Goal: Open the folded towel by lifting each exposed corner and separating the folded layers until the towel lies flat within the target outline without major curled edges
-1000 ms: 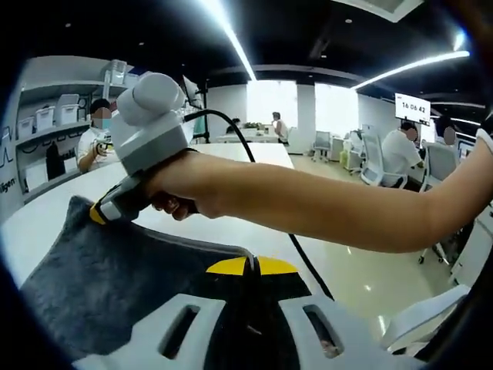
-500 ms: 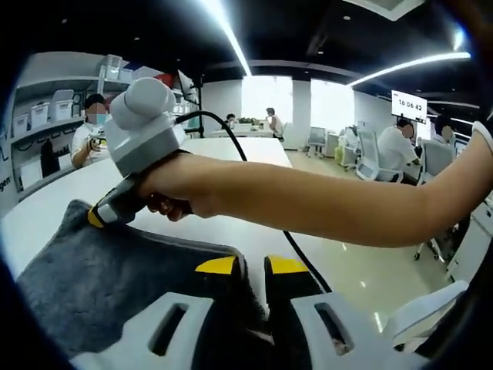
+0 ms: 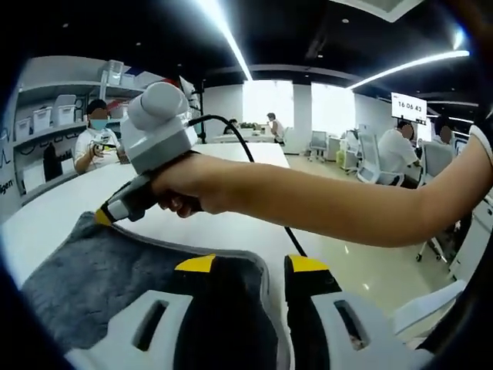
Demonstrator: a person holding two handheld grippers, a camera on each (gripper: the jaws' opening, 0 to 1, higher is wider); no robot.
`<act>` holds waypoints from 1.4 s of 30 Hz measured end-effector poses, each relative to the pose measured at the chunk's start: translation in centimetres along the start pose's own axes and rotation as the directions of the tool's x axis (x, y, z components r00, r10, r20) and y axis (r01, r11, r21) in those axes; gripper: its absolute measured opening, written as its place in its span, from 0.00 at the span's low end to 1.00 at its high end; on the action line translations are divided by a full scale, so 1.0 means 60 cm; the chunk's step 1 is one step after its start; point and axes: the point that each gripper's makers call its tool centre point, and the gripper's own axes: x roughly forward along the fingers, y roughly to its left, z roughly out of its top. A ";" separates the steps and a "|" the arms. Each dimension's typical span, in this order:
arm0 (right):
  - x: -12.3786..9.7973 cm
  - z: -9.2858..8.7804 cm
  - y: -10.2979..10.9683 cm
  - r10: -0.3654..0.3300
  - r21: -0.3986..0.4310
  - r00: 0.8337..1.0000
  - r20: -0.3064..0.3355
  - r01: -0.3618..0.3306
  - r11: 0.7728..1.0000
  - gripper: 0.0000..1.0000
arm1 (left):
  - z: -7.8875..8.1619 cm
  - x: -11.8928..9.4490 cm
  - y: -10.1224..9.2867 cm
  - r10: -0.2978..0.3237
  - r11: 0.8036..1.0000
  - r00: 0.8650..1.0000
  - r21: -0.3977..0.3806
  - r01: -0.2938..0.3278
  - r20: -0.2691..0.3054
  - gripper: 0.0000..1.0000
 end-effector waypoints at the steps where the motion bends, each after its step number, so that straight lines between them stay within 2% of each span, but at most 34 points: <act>1: -0.001 0.007 0.000 0.000 -0.008 1.000 0.008 0.000 1.000 0.17 | 0.007 -0.003 0.003 0.005 1.000 1.000 0.004 -0.005 0.018 0.29; 4: -0.001 0.024 0.001 0.000 -0.025 1.000 0.029 0.001 1.000 0.14 | 0.023 -0.012 0.011 0.023 1.000 0.998 0.007 -0.023 0.055 0.24; 6: 0.001 0.033 0.003 0.006 -0.043 0.999 0.042 -0.005 0.999 0.09 | 0.026 -0.014 0.019 0.049 0.999 0.996 0.013 -0.050 0.077 0.19; 10: 0.013 0.035 0.012 0.029 -0.056 0.999 0.037 -0.027 0.998 0.00 | -0.003 0.003 0.016 0.037 0.999 0.999 0.032 -0.038 0.030 0.15; 13: 0.025 0.028 0.018 0.044 -0.068 0.999 0.022 -0.042 0.997 0.00 | -0.010 0.012 0.003 0.009 0.999 1.000 0.040 -0.010 0.016 0.13; 18: 0.047 0.007 0.016 0.049 -0.068 0.999 -0.017 -0.050 0.996 0.00 | -0.020 0.027 -0.015 -0.018 0.995 1.000 0.095 0.019 -0.018 0.11; 29: 0.070 -0.026 -0.001 0.043 -0.042 0.998 -0.055 -0.045 0.998 0.00 | -0.047 0.046 -0.018 -0.047 0.993 0.996 0.106 0.055 -0.081 0.06; 36: 0.075 -0.045 -0.005 0.043 -0.028 0.996 -0.072 -0.045 0.999 0.00 | -0.049 0.049 -0.019 -0.056 0.993 0.995 0.100 0.064 -0.083 0.04; 42: 0.075 -0.043 -0.004 0.047 -0.014 0.997 -0.060 -0.048 0.999 0.00 | -0.049 0.050 -0.018 -0.054 0.993 0.995 0.104 0.062 -0.082 0.03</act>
